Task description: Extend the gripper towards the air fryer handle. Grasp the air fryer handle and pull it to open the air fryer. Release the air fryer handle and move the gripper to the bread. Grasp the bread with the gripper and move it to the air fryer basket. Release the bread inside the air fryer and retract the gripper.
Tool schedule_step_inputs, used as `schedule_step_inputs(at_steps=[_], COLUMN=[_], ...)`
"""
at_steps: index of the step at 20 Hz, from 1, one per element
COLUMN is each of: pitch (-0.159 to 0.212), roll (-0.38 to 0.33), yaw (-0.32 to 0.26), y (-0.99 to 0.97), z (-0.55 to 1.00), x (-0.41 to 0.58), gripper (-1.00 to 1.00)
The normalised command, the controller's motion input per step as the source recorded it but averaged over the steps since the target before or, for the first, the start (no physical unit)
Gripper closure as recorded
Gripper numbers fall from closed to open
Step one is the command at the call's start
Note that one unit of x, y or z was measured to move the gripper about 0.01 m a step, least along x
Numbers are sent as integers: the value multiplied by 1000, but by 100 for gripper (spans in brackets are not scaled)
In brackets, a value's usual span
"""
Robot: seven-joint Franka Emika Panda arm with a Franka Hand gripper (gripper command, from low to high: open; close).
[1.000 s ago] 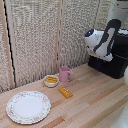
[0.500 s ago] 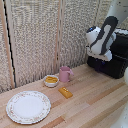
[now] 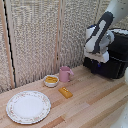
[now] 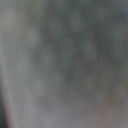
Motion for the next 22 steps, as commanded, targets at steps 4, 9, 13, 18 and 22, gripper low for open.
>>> schedule_step_inputs(at_steps=[4, 9, 13, 18, 22], pitch=[-38, -79, -43, -22, 0], roll=[72, 0, -36, -33, 0], yaw=[-95, -41, -152, -158, -235], y=[816, 966, 802, 751, 318], z=[-22, -143, 0, 0, -23], x=[0, -102, 84, 138, 302], gripper=[100, 100, 100, 100, 100])
